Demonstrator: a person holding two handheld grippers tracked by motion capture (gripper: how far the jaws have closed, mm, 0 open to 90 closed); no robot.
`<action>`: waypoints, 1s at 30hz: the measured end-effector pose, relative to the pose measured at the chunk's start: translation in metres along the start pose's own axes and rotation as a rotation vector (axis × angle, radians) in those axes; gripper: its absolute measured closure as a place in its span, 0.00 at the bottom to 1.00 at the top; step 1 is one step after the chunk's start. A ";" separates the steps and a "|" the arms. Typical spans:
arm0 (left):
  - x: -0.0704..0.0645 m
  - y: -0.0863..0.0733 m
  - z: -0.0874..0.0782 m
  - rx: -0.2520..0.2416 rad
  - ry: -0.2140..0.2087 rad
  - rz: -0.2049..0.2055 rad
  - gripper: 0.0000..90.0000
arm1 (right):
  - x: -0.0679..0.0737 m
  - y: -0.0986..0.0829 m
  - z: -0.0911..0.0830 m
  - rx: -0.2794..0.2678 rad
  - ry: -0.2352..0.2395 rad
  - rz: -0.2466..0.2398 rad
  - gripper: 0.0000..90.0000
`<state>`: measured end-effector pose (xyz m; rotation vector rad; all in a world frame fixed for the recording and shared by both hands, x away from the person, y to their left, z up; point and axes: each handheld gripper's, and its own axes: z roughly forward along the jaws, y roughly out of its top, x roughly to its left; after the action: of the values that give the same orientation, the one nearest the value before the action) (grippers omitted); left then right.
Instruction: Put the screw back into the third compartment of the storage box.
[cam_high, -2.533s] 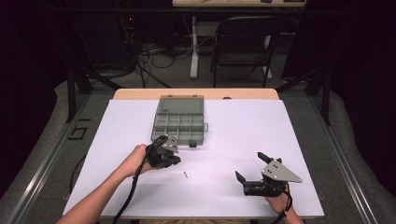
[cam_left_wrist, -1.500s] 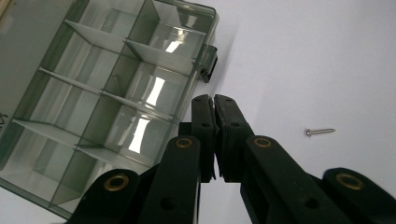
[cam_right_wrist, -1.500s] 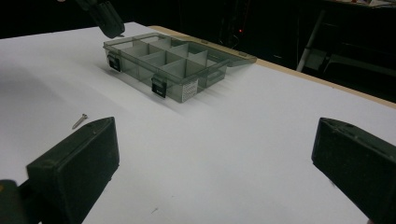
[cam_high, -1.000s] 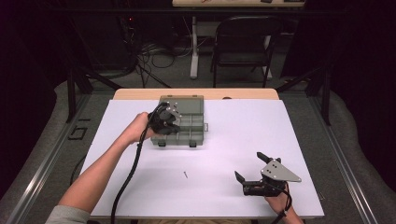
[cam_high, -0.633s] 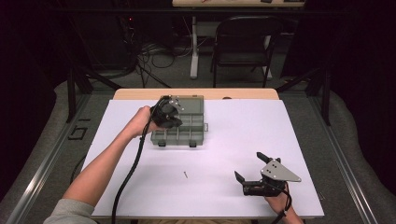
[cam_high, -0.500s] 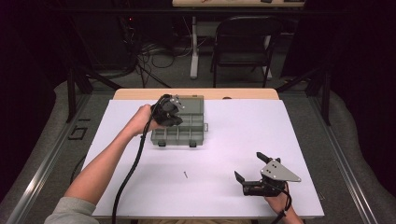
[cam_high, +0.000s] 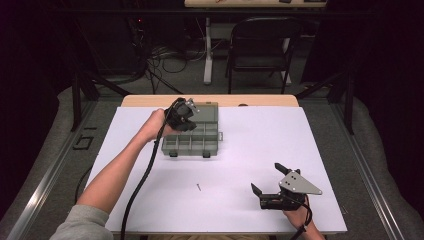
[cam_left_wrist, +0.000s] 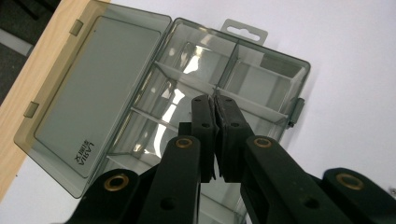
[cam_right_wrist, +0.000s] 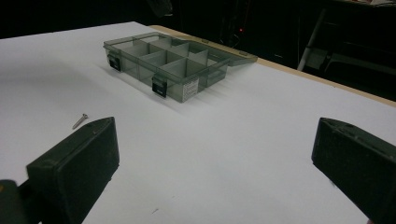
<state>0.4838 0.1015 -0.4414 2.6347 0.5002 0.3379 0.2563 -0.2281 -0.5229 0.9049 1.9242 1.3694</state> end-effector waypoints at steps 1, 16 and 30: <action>0.001 0.000 0.002 0.002 0.001 -0.005 0.97 | 0.000 0.000 0.000 0.001 0.000 0.001 0.00; 0.015 0.008 0.021 0.032 -0.008 -0.050 0.97 | 0.000 0.000 0.001 0.003 0.000 -0.006 0.00; 0.020 0.006 0.044 0.053 -0.044 -0.099 0.80 | 0.000 0.000 0.001 0.004 0.004 -0.005 0.00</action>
<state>0.5170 0.0883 -0.4741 2.6509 0.6302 0.2381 0.2569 -0.2279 -0.5232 0.8998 1.9319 1.3659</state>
